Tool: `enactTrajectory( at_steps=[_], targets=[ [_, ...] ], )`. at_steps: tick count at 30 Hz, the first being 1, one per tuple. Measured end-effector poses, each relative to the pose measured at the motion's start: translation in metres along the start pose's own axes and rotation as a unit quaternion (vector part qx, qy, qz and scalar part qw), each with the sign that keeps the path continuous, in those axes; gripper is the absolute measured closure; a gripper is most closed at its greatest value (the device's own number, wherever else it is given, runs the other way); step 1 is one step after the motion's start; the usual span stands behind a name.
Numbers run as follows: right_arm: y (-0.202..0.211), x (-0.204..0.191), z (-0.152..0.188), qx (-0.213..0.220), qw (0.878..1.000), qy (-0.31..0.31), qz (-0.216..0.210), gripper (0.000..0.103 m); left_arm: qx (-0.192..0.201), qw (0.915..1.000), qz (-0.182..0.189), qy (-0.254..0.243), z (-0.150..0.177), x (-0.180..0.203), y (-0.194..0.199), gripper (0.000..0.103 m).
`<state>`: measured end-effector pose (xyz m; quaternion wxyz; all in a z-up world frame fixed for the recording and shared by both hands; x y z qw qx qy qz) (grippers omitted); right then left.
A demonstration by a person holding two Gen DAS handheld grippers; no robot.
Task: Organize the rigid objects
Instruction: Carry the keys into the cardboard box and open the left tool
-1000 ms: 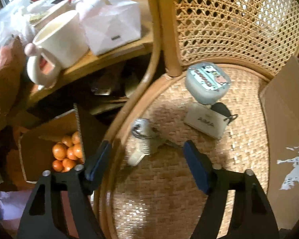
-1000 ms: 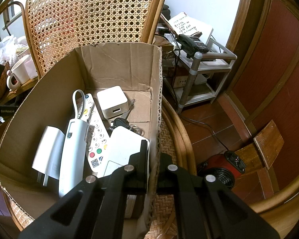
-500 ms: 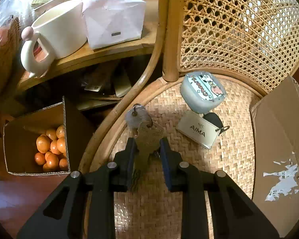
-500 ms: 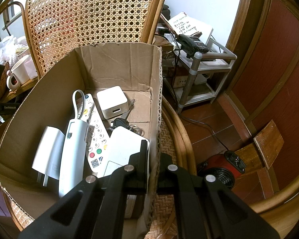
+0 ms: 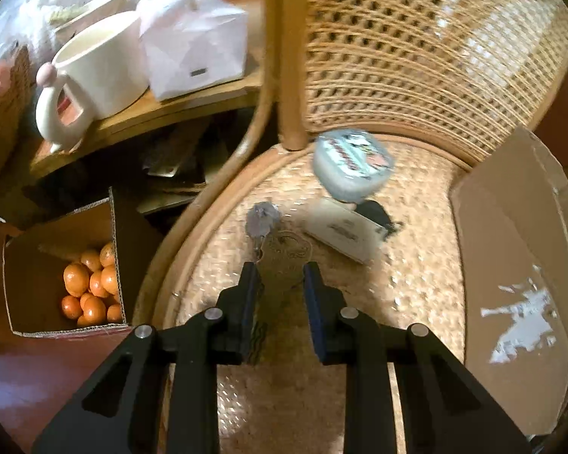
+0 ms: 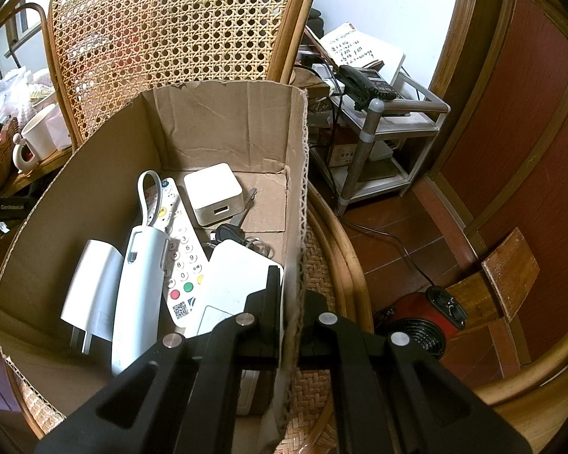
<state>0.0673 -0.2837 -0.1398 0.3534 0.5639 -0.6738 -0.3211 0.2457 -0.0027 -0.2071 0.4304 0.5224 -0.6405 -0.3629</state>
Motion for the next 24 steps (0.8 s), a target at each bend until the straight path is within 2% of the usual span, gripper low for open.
enactTrajectory(
  at_steps=[12,24],
  targets=[
    [0.000,0.000,0.000,0.000,1.000,0.000,0.000,0.096,0.071,0.9962,0.014,-0.047,0.000,0.043,0.057,0.080],
    [0.000,0.000,0.000,0.000,1.000,0.000,0.000,0.096,0.081,0.9958,0.021,-0.038,-0.002,0.042,0.065,0.080]
  ],
)
Point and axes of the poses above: each gripper's, at about its wrist camera, not at the fingertips, and y roughly against the way its jaws point, x to its right, z to its underside, the point moved 7 cm from there along -y, roughly the way its jaws point, and after that the axes turned 5 degrees about y, right-handed, at the moved point
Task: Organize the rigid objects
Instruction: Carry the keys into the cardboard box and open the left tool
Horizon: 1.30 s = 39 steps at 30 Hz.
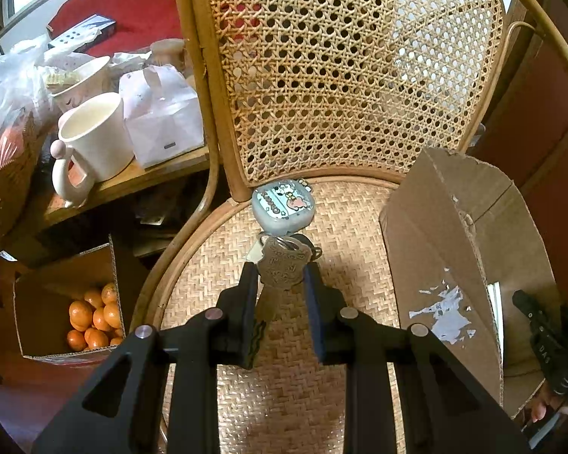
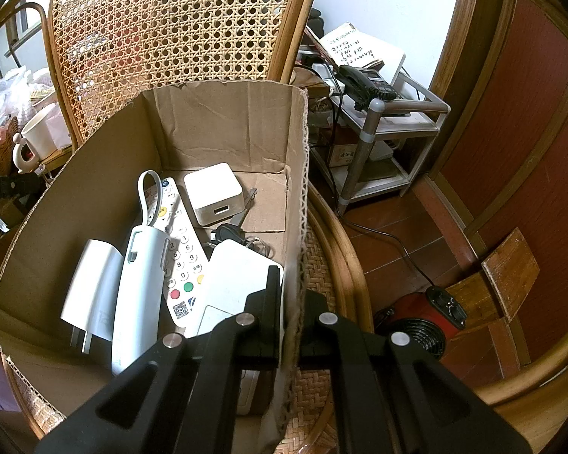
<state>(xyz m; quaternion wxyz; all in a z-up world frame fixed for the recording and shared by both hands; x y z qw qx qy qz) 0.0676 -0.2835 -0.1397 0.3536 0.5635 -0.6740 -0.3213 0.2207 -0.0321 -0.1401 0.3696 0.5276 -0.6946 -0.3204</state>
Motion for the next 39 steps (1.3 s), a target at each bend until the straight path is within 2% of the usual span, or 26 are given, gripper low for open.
enactTrajectory(
  at_steps=[15,23,27,30,35,39],
  targets=[
    [0.000,0.000,0.000,0.000,1.000,0.001,0.000,0.096,0.047,0.9987,0.018,0.007,-0.012,0.015,0.034,0.080],
    [0.000,0.000,0.000,-0.001,1.000,0.000,0.000,0.096,0.130,0.9890,0.065,-0.027,-0.023,0.066,0.096,0.080],
    [0.000,0.000,0.000,0.000,1.000,0.001,0.000,0.096,0.149,0.9828,0.089,-0.062,-0.021,0.100,0.119,0.080],
    [0.000,0.000,0.000,0.000,1.000,0.001,0.000,0.096,0.150,0.9794,0.106,-0.083,-0.015,0.124,0.127,0.080],
    [0.000,0.000,0.000,0.000,1.000,0.001,0.000,0.096,0.124,0.9786,0.128,-0.102,-0.003,0.152,0.116,0.080],
    [0.000,0.000,0.000,0.000,1.000,0.001,0.000,0.096,0.114,0.9792,0.115,-0.122,0.006,0.165,0.105,0.079]
  ],
)
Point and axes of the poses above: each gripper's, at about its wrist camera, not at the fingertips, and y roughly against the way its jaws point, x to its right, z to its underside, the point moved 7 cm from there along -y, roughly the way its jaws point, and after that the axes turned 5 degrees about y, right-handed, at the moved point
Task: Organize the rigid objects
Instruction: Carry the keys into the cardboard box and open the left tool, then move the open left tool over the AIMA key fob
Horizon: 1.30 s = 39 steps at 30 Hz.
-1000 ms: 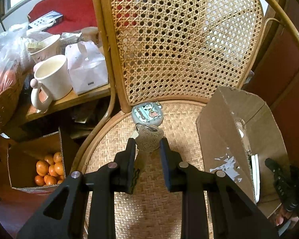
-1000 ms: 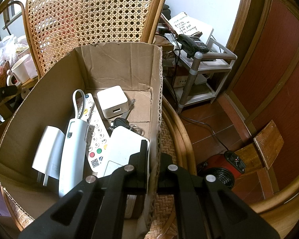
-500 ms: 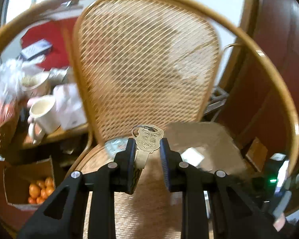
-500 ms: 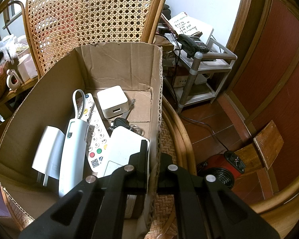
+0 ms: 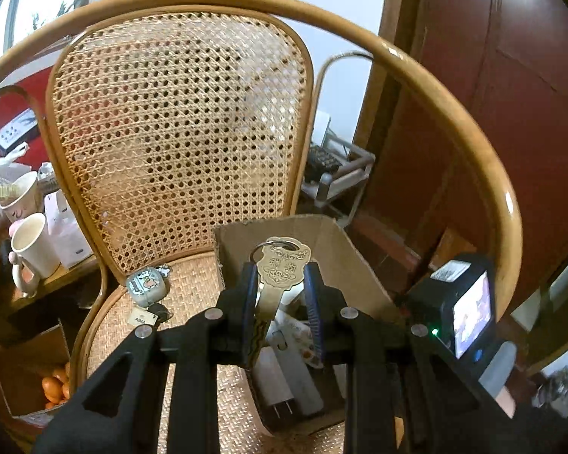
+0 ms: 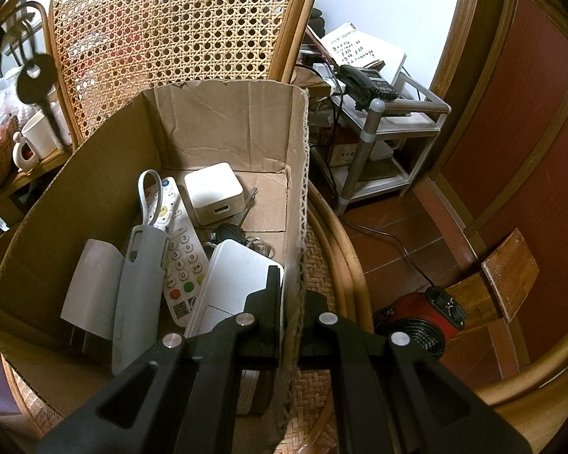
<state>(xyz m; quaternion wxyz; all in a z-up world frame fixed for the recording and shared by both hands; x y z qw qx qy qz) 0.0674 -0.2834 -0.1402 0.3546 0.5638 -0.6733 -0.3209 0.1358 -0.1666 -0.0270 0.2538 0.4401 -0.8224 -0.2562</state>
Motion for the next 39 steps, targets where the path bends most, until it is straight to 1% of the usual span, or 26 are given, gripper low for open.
enactTrajectory(
  at_steps=[5,8,10,12,13,14,15,16,18,20,21,24,30,34,39],
  targets=[
    [0.000,0.000,0.000,0.000,1.000,0.000,0.000,0.096,-0.024,0.9997,-0.003,-0.004,0.011,0.002,-0.014,0.079],
    [0.000,0.000,0.000,0.000,1.000,0.000,0.000,0.096,-0.028,0.9996,-0.005,0.005,0.013,0.000,-0.018,0.078],
    [0.000,0.000,0.000,0.000,1.000,0.000,0.000,0.096,-0.023,0.9996,-0.001,0.018,0.012,-0.005,-0.017,0.077],
    [0.000,0.000,0.000,0.000,1.000,0.000,0.000,0.096,-0.021,0.9995,-0.002,0.025,0.010,-0.011,-0.016,0.066],
    [0.000,0.000,0.001,0.000,1.000,0.001,0.000,0.096,-0.019,0.9994,-0.004,0.028,0.009,-0.013,-0.016,0.054],
    [-0.001,0.000,0.001,0.000,1.000,0.001,0.000,0.096,-0.013,0.9994,-0.007,0.033,0.007,-0.017,-0.014,0.038],
    [0.000,0.000,0.001,0.000,1.000,0.000,-0.001,0.096,-0.006,0.9993,-0.011,0.036,0.005,-0.021,-0.012,0.031],
    [0.000,0.000,0.001,0.000,1.000,0.000,-0.001,0.096,0.004,0.9990,-0.019,0.040,0.003,-0.026,-0.009,0.022],
    [0.000,0.000,0.002,0.000,1.000,0.001,0.000,0.096,0.015,0.9983,-0.037,0.043,0.000,-0.036,-0.004,0.014],
    [0.000,0.000,0.003,0.000,1.000,0.001,-0.001,0.096,0.015,0.9970,-0.059,0.048,-0.002,-0.050,-0.004,0.003],
    [0.000,0.000,0.002,0.001,1.000,0.001,0.000,0.096,0.010,0.9962,-0.069,0.053,-0.002,-0.058,-0.005,0.002],
    [0.001,0.000,0.002,0.001,1.000,0.001,-0.001,0.096,-0.011,0.9942,-0.080,0.071,0.001,-0.079,-0.011,0.001],
    [0.001,0.000,0.002,0.001,1.000,0.002,0.000,0.096,-0.019,0.9866,-0.119,0.110,0.009,-0.121,-0.021,0.001],
    [0.001,0.000,0.003,0.001,1.000,0.002,0.000,0.096,-0.041,0.9813,-0.125,0.141,0.021,-0.146,-0.040,0.001],
    [0.001,0.002,0.003,0.000,1.000,0.002,0.000,0.096,-0.057,0.9754,-0.138,0.162,0.030,-0.166,-0.062,0.001]
  ],
)
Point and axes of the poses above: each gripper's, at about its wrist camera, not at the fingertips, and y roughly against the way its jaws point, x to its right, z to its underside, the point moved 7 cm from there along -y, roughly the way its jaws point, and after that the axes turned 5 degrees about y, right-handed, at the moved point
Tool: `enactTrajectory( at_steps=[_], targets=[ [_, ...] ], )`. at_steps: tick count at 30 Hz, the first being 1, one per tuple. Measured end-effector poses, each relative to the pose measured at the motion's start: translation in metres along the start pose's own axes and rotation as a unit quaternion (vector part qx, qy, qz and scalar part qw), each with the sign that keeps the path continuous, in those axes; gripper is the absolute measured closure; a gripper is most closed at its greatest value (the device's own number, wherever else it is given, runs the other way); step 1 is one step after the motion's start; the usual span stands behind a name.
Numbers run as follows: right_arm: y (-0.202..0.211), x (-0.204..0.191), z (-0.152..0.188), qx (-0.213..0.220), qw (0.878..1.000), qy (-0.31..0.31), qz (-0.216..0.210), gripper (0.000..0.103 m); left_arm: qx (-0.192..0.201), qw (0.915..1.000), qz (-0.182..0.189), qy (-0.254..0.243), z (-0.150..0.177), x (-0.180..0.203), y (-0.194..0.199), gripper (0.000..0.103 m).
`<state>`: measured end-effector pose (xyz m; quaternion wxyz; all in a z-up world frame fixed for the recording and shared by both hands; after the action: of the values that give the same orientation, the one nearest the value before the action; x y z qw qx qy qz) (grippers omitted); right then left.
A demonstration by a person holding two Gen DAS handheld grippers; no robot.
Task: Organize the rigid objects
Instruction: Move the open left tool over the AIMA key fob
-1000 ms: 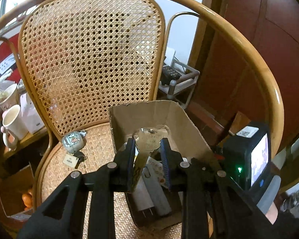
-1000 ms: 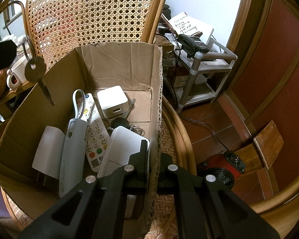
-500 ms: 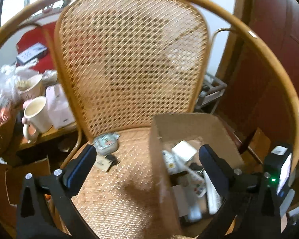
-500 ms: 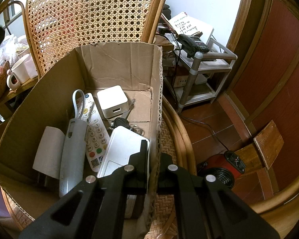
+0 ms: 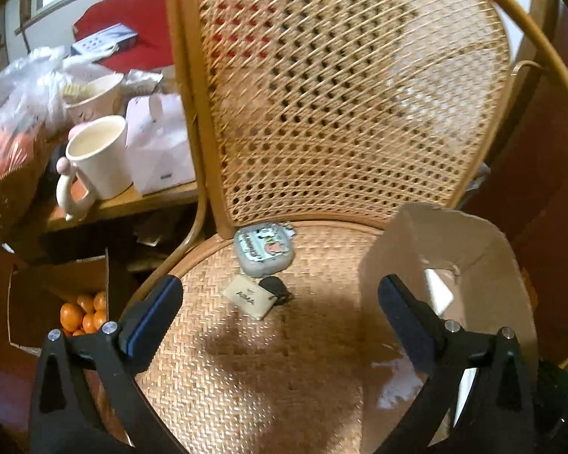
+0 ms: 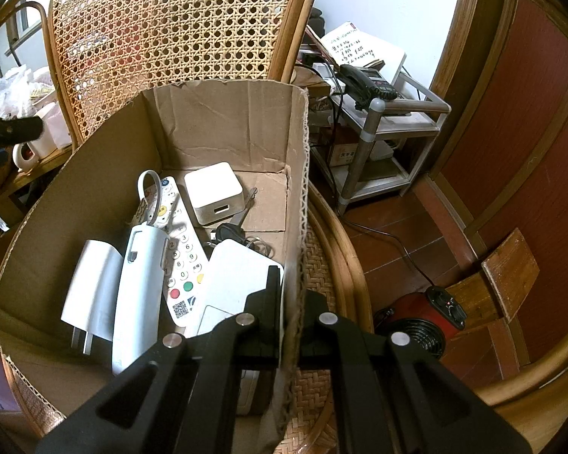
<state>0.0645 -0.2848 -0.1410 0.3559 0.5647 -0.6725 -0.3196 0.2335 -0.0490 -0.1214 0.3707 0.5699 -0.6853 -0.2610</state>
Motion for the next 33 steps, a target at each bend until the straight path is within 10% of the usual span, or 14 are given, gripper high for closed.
enactTrajectory(
  at_steps=[33],
  targets=[
    [0.000,-0.001,-0.001,-0.001,1.000,0.000,0.000,0.096,-0.103,0.9913,-0.082,-0.009,0.041,-0.033,-0.114,0.012]
  ],
)
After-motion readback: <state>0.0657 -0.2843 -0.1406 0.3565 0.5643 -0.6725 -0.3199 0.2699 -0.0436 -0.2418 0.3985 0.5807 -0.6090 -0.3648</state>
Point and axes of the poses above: each gripper's, at about its wrist camera, not at the fingertips, and y roughly against the way its jaws point, x to its right, z to its underside, the point moved 7 cm from there along -y, roughly the way its jaws point, and after that the axes turned 5 degrees about y, right-handed, at the moved point
